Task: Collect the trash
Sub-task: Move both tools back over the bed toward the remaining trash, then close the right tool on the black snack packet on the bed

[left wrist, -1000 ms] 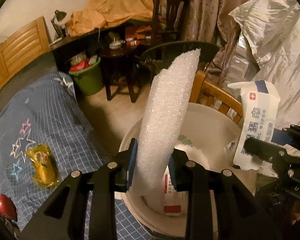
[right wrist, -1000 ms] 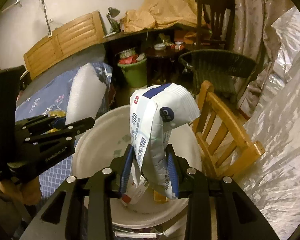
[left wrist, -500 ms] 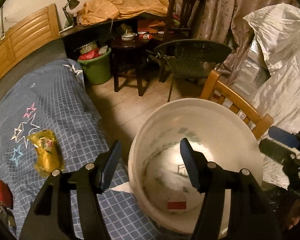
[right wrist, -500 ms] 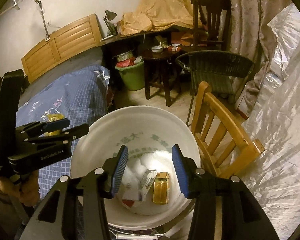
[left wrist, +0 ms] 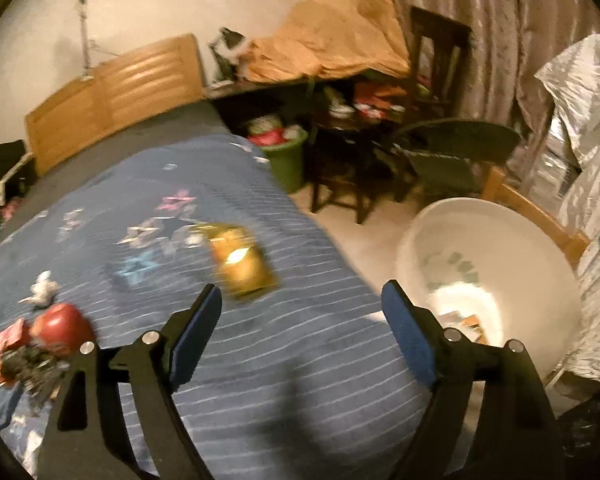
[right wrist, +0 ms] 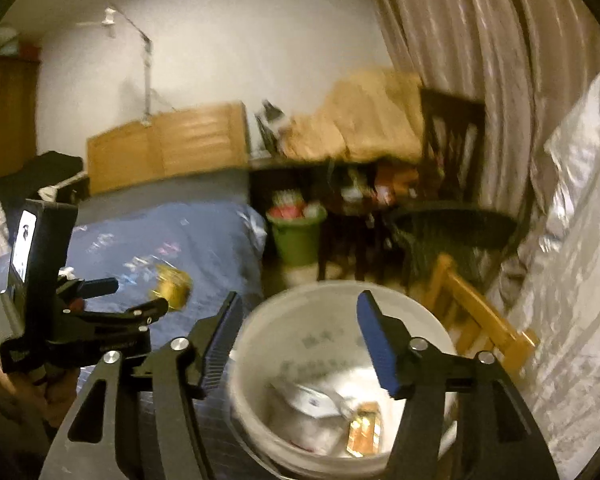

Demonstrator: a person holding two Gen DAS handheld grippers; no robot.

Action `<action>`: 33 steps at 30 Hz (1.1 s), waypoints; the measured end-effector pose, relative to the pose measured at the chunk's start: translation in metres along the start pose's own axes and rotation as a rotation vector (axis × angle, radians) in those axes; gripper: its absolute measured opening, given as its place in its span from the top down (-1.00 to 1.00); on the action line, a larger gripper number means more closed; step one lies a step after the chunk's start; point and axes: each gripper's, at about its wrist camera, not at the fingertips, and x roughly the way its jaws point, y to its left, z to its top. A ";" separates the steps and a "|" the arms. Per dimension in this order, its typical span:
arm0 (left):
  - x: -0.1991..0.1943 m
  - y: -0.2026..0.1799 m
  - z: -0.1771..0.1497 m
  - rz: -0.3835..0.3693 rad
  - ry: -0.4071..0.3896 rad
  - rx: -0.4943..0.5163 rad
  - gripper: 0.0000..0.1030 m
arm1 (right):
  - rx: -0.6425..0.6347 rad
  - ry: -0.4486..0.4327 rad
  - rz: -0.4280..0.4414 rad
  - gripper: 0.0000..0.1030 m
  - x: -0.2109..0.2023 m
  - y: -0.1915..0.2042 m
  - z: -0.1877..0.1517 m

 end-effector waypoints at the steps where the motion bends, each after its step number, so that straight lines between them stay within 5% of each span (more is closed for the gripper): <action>1: -0.009 0.011 -0.005 0.010 -0.015 -0.011 -0.56 | -0.015 -0.031 0.011 -0.23 -0.006 0.013 -0.003; 7: -0.057 0.077 -0.038 0.087 -0.077 -0.062 -0.64 | -0.042 -0.068 0.100 -0.28 -0.018 0.072 -0.014; 17: -0.125 0.186 -0.099 0.237 -0.101 -0.231 -0.69 | -0.093 0.009 0.273 -0.48 -0.013 0.191 -0.031; 26: -0.166 0.283 -0.184 0.372 -0.024 -0.474 -0.70 | -0.231 0.172 0.494 -0.49 0.008 0.313 -0.058; 33: -0.192 0.318 -0.223 0.375 -0.040 -0.570 -0.70 | -0.279 0.308 0.632 -0.49 0.060 0.380 -0.068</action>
